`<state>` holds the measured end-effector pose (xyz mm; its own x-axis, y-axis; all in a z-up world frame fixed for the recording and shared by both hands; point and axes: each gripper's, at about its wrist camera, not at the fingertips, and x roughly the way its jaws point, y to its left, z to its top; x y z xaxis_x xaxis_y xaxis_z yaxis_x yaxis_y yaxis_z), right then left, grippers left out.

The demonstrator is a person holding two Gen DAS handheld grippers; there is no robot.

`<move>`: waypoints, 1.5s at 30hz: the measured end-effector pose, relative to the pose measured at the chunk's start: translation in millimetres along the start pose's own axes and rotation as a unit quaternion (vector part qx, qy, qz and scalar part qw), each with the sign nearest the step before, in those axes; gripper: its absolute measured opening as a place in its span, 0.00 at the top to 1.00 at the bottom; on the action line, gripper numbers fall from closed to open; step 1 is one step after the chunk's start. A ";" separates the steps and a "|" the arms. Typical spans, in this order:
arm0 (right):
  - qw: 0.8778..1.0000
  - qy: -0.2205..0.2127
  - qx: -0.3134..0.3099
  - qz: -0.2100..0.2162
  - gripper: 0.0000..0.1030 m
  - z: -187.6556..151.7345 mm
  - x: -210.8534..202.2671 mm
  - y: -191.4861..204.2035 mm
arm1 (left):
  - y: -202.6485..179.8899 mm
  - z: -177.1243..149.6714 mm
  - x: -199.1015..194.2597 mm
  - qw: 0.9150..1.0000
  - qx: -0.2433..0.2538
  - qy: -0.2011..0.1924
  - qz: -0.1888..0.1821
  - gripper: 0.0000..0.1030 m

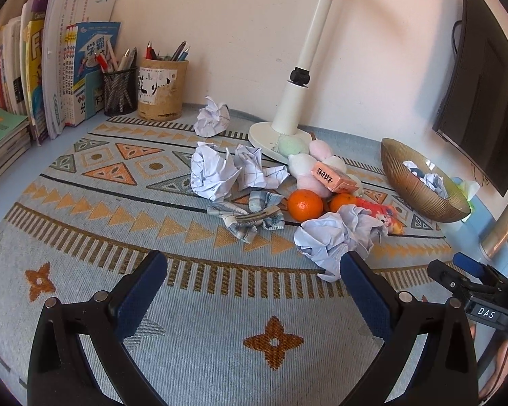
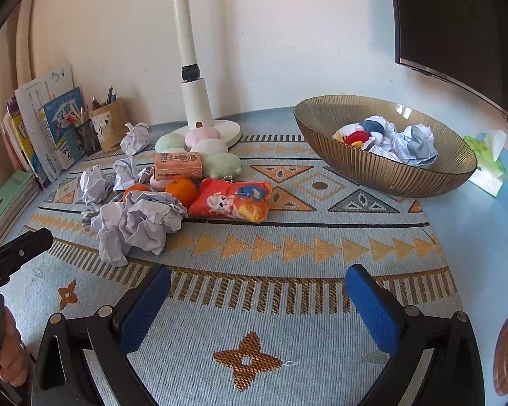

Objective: Organize objects
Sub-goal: 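Move both tools back to the remaining paper balls on the rug, then grasp a crumpled paper ball with the left tool while the right grasps another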

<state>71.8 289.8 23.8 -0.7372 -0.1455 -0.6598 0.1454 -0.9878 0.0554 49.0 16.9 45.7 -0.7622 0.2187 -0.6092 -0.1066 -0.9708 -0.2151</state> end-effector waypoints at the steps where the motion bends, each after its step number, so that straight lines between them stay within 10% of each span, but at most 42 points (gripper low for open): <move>1: 1.000 0.003 -0.005 0.001 0.00 0.3 0.8 1.4 | -1.3 0.1 0.2 1.000 0.005 0.004 -0.002 0.01; 17: 0.967 0.129 0.039 0.215 0.23 30.7 40.2 73.3 | 49.8 80.2 74.4 0.997 0.012 0.081 -0.005 0.01; 24: 0.979 0.129 0.045 0.154 0.23 31.4 78.9 108.7 | 54.4 81.0 111.6 0.994 -0.008 0.107 -0.031 0.15; 29: 0.980 0.111 0.047 0.159 0.54 35.0 88.3 113.9 | 51.2 80.4 113.3 0.994 -0.004 0.105 -0.029 0.63; 37: 0.977 0.059 0.012 0.205 0.54 22.2 19.4 104.4 | 50.2 74.1 62.7 0.997 -0.008 0.062 -0.049 0.65; 45: 0.990 0.014 0.050 0.127 0.53 -7.6 -42.6 19.1 | -4.8 28.8 -6.8 0.995 0.027 0.031 -0.093 0.65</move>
<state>111.0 277.5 47.3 -0.6659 -0.3907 -0.6356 0.2572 -0.9199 0.2960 36.3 17.2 72.9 -0.6858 0.3996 -0.6082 -0.2777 -0.9162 -0.2888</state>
